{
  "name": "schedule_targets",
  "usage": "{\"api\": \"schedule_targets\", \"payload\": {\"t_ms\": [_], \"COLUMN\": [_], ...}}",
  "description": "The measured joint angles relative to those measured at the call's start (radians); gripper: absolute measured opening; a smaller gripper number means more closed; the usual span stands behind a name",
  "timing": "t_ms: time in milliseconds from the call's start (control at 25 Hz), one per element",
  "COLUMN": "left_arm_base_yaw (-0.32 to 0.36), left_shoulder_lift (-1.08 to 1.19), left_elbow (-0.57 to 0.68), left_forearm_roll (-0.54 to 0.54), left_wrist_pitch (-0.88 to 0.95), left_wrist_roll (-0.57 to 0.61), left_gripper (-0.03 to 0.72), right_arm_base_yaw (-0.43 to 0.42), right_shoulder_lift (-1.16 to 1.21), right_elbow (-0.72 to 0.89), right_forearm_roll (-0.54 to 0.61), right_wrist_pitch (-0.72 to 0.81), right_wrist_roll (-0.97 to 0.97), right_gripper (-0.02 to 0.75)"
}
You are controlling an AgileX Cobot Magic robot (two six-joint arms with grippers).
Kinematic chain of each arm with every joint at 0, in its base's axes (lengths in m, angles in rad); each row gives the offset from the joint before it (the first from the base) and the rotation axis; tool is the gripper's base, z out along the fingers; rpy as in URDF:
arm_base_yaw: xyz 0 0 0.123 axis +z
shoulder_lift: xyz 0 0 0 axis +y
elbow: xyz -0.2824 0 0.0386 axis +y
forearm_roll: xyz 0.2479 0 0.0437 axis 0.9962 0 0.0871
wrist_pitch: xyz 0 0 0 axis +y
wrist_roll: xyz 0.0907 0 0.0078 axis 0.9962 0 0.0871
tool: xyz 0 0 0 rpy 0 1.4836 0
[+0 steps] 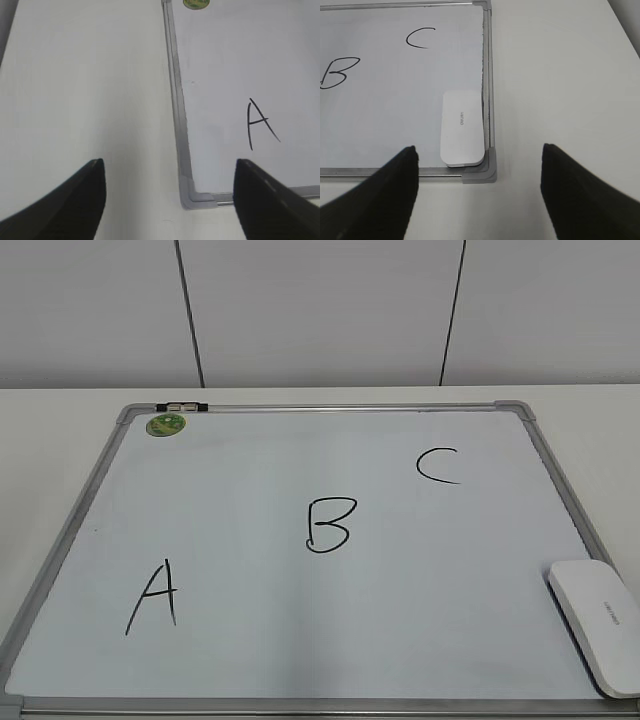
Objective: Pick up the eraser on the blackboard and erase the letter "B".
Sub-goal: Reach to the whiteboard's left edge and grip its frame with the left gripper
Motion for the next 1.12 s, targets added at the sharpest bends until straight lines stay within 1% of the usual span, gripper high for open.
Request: {"api": "schedule_targets", "payload": {"t_ms": [200, 400, 560, 680, 800, 1120], "left_arm_base_yaw": [-0.002, -0.002, -0.002, -0.002, -0.002, -0.002], "left_shoulder_lift": [0.29, 0.555, 0.726, 0.836, 0.932, 1.147], "left_elbow": [-0.092, -0.205, -0.307, -0.366, -0.396, -0.404], "left_forearm_roll": [-0.035, -0.039, -0.041, -0.056, -0.072, -0.125], "left_wrist_pitch": [-0.018, -0.029, -0.036, -0.036, -0.044, -0.094], "left_wrist_roll": [0.0, 0.0, 0.0, 0.024, 0.033, 0.052], "left_gripper": [0.578, 0.578, 0.578, 0.578, 0.577, 0.545], "right_arm_base_yaw": [0.0, 0.0, 0.0, 0.0, 0.0, 0.0], "right_shoulder_lift": [0.0, 0.0, 0.0, 0.0, 0.0, 0.0], "right_elbow": [0.0, 0.0, 0.0, 0.0, 0.0, 0.0], "right_forearm_roll": [0.0, 0.0, 0.0, 0.0, 0.0, 0.0], "right_wrist_pitch": [0.0, 0.0, 0.0, 0.0, 0.0, 0.0], "right_wrist_roll": [0.0, 0.0, 0.0, 0.0, 0.0, 0.0], "right_gripper": [0.586, 0.586, 0.586, 0.586, 0.587, 0.586]}}
